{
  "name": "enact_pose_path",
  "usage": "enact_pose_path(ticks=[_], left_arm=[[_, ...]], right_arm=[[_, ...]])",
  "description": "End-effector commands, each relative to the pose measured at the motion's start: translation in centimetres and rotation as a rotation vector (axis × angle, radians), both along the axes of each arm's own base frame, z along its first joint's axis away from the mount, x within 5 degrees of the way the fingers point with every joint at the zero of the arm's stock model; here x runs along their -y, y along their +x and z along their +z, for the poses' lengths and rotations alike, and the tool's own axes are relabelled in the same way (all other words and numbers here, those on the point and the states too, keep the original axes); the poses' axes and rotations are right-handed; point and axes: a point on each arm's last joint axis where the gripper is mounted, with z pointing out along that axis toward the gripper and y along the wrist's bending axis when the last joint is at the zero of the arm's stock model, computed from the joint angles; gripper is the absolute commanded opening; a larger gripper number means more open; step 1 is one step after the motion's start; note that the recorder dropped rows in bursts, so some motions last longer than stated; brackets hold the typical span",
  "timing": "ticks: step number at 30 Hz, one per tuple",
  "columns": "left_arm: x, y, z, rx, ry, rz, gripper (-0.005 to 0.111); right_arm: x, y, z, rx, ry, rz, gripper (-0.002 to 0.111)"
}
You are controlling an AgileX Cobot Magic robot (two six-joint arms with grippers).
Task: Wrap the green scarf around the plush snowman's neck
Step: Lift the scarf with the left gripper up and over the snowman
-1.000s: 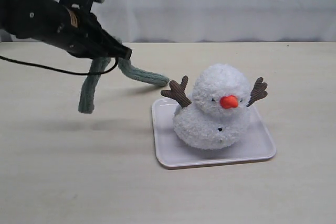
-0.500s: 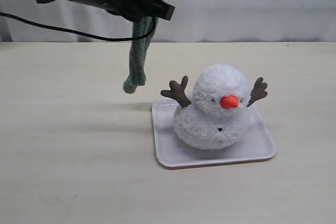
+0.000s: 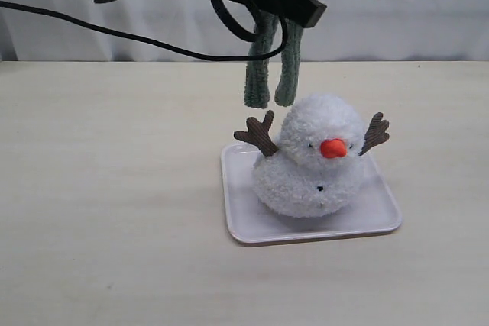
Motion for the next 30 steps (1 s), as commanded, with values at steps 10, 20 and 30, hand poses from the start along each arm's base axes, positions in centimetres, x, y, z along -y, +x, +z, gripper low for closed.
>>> enact_pose_path(ticks=[10, 20, 30], left_arm=[[3.5, -4.7, 2.4, 0.209, 0.005, -0.202, 0.0], [4.6, -8.3, 4.4, 0.303, -0.022, -0.31, 0.0], [5.6, -10.6, 4.5, 0.299, -0.009, -0.369, 0.0]], right_arm=[[0.0, 0.0, -0.1, 0.0, -0.007, -0.001, 0.004], [0.0, 0.0, -0.1, 0.0, -0.007, -0.001, 0.004], [0.0, 0.0, -0.1, 0.0, -0.007, -0.001, 0.004]])
